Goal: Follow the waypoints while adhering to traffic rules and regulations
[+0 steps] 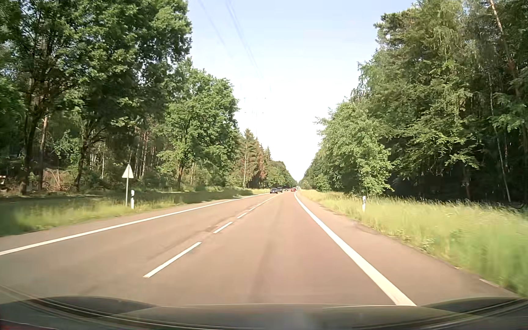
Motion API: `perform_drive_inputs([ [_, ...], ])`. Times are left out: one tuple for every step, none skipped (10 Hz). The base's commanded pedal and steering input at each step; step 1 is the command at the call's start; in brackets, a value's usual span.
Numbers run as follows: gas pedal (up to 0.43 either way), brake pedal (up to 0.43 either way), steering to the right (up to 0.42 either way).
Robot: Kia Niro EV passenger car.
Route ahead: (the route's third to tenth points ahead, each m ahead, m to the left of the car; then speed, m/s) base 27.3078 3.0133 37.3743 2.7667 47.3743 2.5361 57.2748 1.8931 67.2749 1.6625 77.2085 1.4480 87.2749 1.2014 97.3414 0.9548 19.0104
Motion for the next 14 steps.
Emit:
perform_drive_inputs([
  [0.067, 0.030, 0.005],
  [0.067, 0.030, 0.005],
  [0.067, 0.030, 0.005],
  [0.067, 0.030, 0.005],
  [0.067, 0.030, 0.005],
  [0.067, 0.030, 0.005],
  [0.067, 0.030, 0.005],
  [0.067, 0.030, 0.005],
  [0.067, 0.030, 0.005],
  [0.067, 0.030, 0.005],
  [0.067, 0.030, 0.005],
  [0.067, 0.030, 0.005],
  [0.067, 0.030, 0.005],
  [0.067, 0.030, 0.005],
])
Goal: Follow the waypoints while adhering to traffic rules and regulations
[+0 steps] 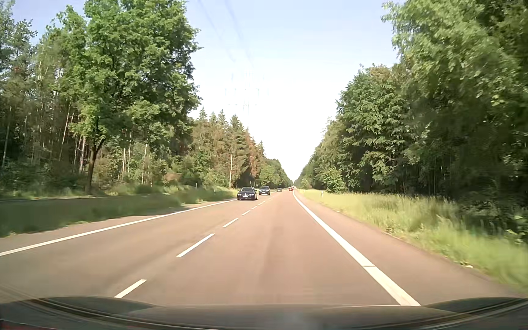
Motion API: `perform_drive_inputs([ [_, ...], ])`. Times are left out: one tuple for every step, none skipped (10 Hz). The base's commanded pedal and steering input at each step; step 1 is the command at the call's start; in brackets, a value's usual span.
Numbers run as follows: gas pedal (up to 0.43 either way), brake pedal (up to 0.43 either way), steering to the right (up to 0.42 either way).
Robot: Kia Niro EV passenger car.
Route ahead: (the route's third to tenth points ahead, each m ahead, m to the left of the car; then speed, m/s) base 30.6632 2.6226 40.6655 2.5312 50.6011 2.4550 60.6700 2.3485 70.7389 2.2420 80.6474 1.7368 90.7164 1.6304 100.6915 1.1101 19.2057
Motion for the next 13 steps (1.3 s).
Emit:
perform_drive_inputs([
  [0.067, 0.030, 0.005],
  [0.067, 0.030, 0.005],
  [0.067, 0.030, 0.005],
  [0.067, 0.030, 0.005],
  [0.067, 0.030, 0.005],
  [0.067, 0.030, 0.005],
  [0.067, 0.030, 0.005],
  [0.067, 0.030, 0.005],
  [0.067, 0.030, 0.005],
  [0.067, 0.030, 0.005],
  [0.067, 0.030, 0.005],
  [0.067, 0.030, 0.005],
  [0.067, 0.030, 0.005],
])
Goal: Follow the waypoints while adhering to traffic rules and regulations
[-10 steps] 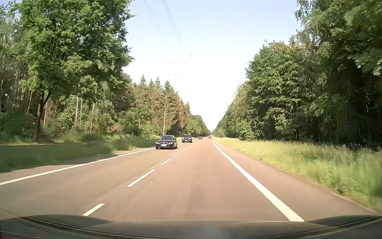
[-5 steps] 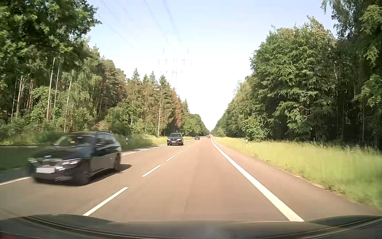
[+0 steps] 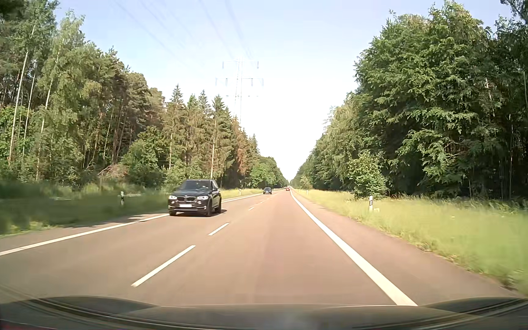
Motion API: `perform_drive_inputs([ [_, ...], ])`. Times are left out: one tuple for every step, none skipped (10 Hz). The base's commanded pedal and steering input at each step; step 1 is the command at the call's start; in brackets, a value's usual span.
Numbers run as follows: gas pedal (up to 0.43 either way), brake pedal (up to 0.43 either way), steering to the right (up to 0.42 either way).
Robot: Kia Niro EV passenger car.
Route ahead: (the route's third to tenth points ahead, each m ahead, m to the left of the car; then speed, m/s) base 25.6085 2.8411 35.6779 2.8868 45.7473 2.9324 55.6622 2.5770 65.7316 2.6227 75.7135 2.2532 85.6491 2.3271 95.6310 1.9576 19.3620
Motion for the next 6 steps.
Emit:
perform_drive_inputs([
  [0.079, 0.030, 0.005],
  [0.079, 0.030, 0.005],
  [0.079, 0.030, 0.004],
  [0.079, 0.030, 0.004],
  [0.087, 0.030, 0.004],
  [0.087, 0.030, 0.004],
])
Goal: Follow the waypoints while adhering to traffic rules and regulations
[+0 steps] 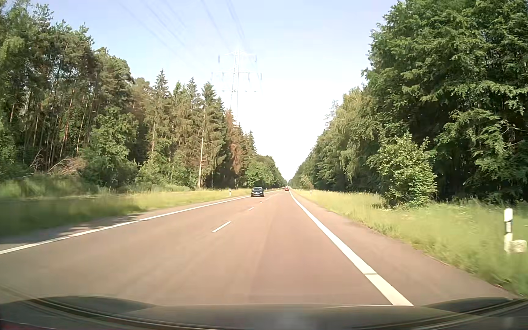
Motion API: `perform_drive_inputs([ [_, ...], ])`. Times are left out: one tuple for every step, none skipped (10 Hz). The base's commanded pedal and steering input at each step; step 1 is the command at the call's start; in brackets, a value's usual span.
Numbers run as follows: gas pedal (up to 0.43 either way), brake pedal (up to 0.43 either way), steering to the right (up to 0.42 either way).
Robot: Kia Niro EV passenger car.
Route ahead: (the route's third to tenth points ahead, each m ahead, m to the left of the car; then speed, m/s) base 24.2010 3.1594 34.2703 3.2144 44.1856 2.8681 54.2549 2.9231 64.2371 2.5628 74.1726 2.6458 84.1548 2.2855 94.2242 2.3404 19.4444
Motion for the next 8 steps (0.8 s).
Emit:
perform_drive_inputs([
  [0.087, 0.030, 0.004],
  [0.087, 0.030, 0.004],
  [0.087, 0.030, 0.004],
  [0.087, 0.030, 0.004],
  [0.087, 0.030, 0.004],
  [0.087, 0.030, 0.004],
  [0.087, 0.030, 0.004],
  [0.098, 0.030, 0.004],
])
